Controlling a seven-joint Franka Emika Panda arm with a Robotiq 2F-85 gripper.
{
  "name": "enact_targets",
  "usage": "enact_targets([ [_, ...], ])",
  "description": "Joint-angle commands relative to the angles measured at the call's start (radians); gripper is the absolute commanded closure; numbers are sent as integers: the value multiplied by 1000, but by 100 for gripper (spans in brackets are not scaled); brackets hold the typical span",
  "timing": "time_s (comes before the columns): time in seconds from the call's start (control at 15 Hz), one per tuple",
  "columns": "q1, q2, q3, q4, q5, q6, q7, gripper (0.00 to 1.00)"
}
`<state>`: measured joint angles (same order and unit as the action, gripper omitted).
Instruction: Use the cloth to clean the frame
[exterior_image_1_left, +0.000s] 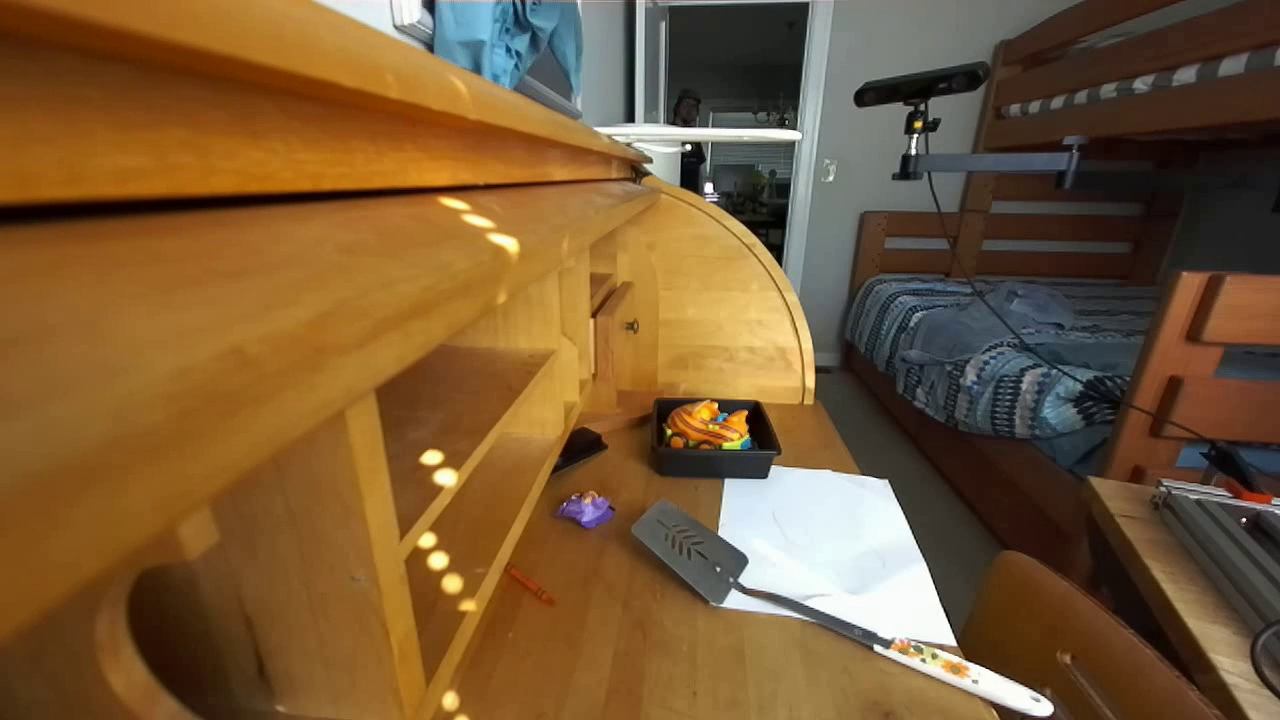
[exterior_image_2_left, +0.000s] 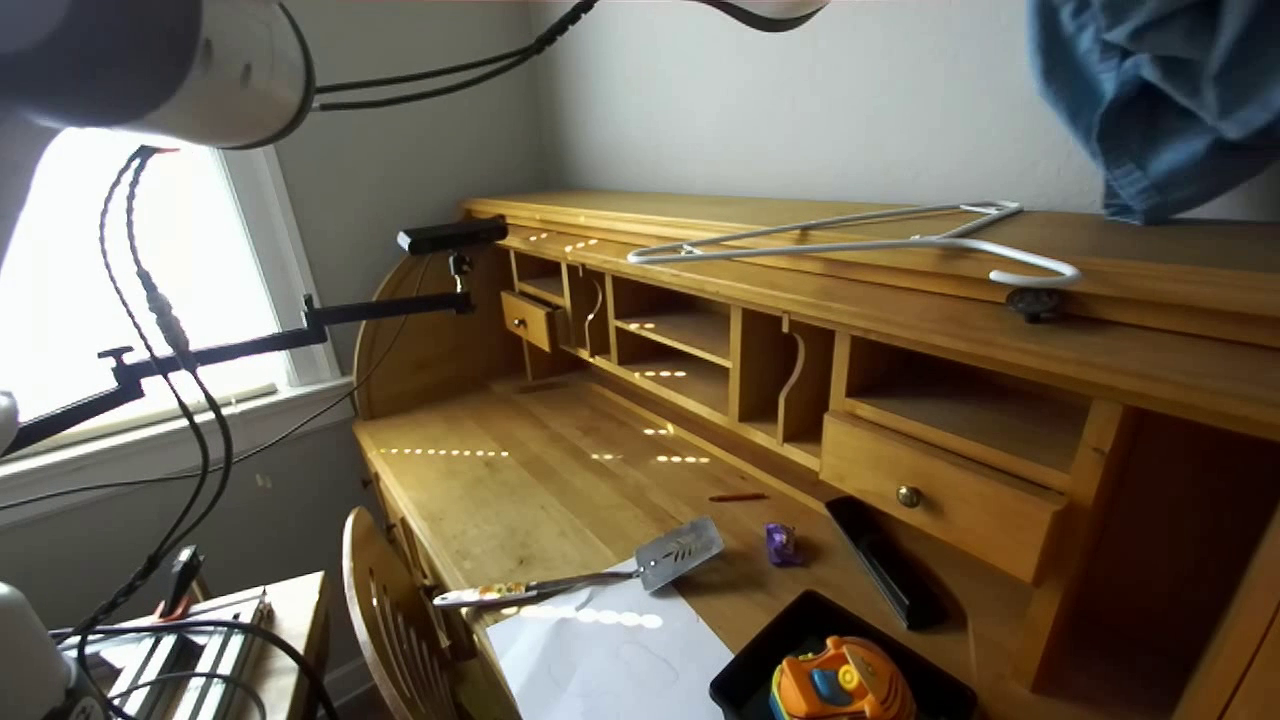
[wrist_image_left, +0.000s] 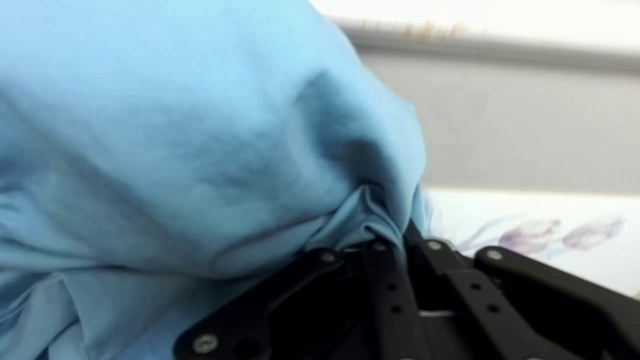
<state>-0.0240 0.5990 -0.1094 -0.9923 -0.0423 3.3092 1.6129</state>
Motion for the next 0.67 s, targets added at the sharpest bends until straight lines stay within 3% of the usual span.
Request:
enact_targets([
  [0.0,-69,-12,273,-8,-143,48,-24,98],
  [0.27,-176,-33,596,-100,-420,93,27,98],
  [0.4,-273,-25,763,-156,-587,135,68,98],
  [0.53,-396,32,925,-123,-664,117,21,98],
  [0.6,-406,35,914,-103,-660,112,17,98],
])
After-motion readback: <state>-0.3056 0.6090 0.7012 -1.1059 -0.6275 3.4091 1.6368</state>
